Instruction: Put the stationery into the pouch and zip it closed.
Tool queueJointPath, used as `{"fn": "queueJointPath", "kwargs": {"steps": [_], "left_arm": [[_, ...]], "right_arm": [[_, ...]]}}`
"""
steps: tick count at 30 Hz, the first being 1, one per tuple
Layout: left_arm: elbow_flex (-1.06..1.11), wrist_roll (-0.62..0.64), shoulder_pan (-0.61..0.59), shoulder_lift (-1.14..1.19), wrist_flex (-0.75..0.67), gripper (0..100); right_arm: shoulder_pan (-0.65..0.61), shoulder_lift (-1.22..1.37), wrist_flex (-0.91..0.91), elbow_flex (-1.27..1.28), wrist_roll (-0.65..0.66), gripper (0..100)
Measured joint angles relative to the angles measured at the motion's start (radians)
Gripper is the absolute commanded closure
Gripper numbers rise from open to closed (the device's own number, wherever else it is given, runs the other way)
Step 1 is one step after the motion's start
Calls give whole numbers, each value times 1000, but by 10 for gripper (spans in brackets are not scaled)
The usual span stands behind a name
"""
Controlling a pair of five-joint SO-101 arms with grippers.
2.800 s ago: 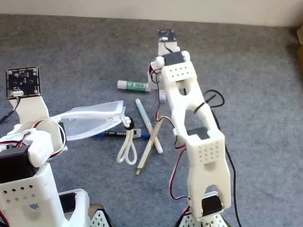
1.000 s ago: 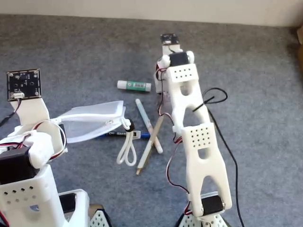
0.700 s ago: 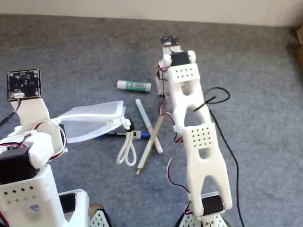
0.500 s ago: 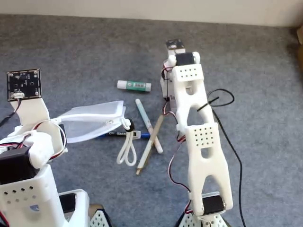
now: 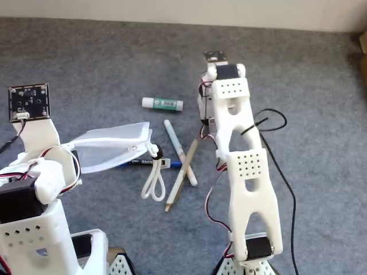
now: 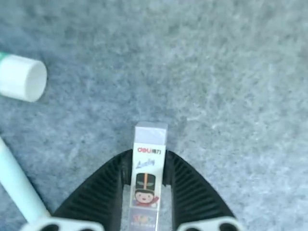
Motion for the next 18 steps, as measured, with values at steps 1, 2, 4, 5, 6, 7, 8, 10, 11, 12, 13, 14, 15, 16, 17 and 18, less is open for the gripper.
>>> {"fn": "queueJointPath", "kwargs": {"steps": [1,2,4,5,6,7,8,10,11,12,13,14,15,16,17,18], "left_arm": [[2,0,0,0,0,992],[2,0,0,0,0,992],[2,0,0,0,0,992],[2,0,0,0,0,992],[2,0,0,0,0,992],[2,0,0,0,0,992],[2,0,0,0,0,992],[2,0,0,0,0,992],[2,0,0,0,0,992],[2,0,0,0,0,992],[2,0,0,0,0,992],[2,0,0,0,0,992],[2,0,0,0,0,992],[2,0,0,0,0,992],[2,0,0,0,0,992],[2,0,0,0,0,992]], "right_arm": [[0,0,0,0,0,995],[0,0,0,0,0,995],[0,-8,0,20,0,995],[0,-23,0,52,3,995],[0,-51,0,92,12,995],[0,-86,0,141,23,995],[0,-129,0,195,32,995],[0,-226,0,311,43,995],[0,-273,0,367,46,995],[0,-316,0,422,46,995],[0,-350,0,473,49,995],[0,-374,0,517,49,995],[0,-390,0,554,49,995],[0,-397,0,583,49,995],[0,-400,0,608,49,995],[0,-402,0,629,49,995]]}}
